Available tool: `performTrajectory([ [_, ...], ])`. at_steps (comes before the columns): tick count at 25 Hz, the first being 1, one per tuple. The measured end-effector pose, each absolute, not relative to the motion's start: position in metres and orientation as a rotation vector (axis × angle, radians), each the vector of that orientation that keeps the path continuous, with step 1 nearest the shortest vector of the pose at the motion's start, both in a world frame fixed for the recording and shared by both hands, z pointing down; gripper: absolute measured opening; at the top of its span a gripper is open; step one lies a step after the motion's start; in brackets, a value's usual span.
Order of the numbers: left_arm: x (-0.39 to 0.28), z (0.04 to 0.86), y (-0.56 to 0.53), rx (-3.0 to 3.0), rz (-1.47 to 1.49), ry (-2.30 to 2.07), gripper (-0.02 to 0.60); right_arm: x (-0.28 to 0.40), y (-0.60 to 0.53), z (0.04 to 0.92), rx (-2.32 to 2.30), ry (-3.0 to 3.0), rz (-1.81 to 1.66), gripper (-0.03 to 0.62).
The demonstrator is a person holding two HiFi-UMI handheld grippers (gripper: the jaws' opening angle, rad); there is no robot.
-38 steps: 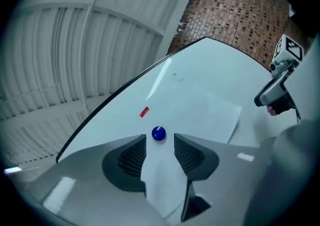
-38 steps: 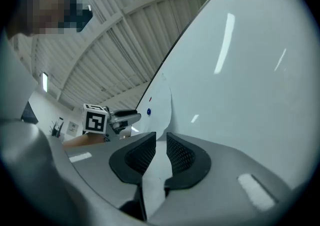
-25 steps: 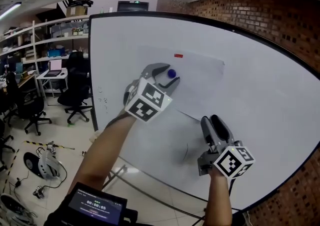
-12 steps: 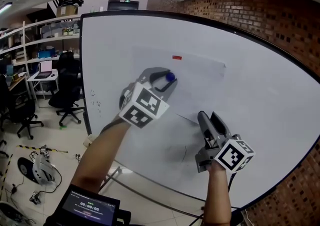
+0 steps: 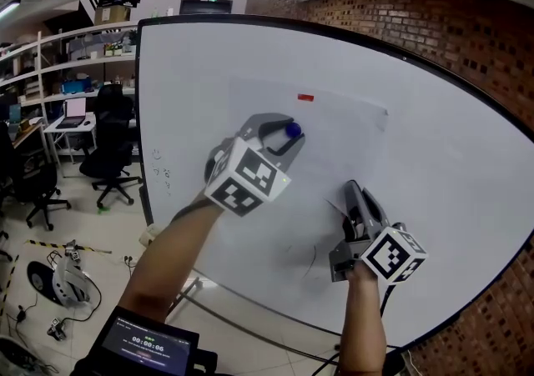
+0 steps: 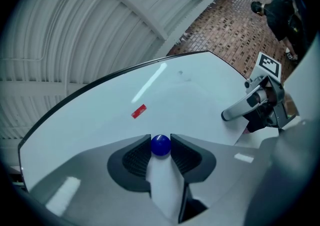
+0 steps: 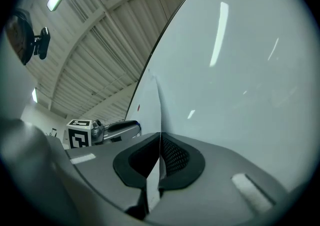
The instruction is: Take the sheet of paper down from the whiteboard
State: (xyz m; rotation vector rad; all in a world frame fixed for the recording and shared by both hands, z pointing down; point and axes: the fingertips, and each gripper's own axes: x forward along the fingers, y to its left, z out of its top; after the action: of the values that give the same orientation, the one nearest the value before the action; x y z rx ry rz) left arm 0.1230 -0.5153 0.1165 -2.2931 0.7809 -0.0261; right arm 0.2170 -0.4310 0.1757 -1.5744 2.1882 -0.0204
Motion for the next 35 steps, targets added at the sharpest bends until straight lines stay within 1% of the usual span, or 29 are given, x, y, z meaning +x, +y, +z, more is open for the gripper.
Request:
performTrajectory([
  [8, 0.128, 0.125, -0.51, -2.314, 0.007, 0.755, 0.121, 0.225, -0.426, 0.186, -1.551, 2.143, -0.026, 0.012],
  [15, 0.117, 0.124, -0.486, -2.358, 0.15, 0.728, 0.121, 0.24, -0.413, 0.196, -1.517, 2.067, -0.048, 0.012],
  [19, 0.095, 0.132, -0.473, -2.426, 0.239, 0.73, 0.121, 0.239, -0.4, 0.196, -1.529, 2.049, -0.017, 0.012],
  [27, 0.036, 0.159, -0.452, -2.594, 0.515, 0.674, 0.123, 0.208, -0.367, 0.211, -1.506, 1.987, 0.005, 0.012],
  [31, 0.022, 0.171, -0.441, -2.662, 0.566, 0.662, 0.123, 0.196, -0.341, 0.216, -1.519, 1.957, 0.02, 0.012],
  [35, 0.013, 0.205, -0.435, -2.77, 0.576, 0.68, 0.123, 0.188, -0.322, 0.239, -1.549, 1.971, 0.008, 0.012],
])
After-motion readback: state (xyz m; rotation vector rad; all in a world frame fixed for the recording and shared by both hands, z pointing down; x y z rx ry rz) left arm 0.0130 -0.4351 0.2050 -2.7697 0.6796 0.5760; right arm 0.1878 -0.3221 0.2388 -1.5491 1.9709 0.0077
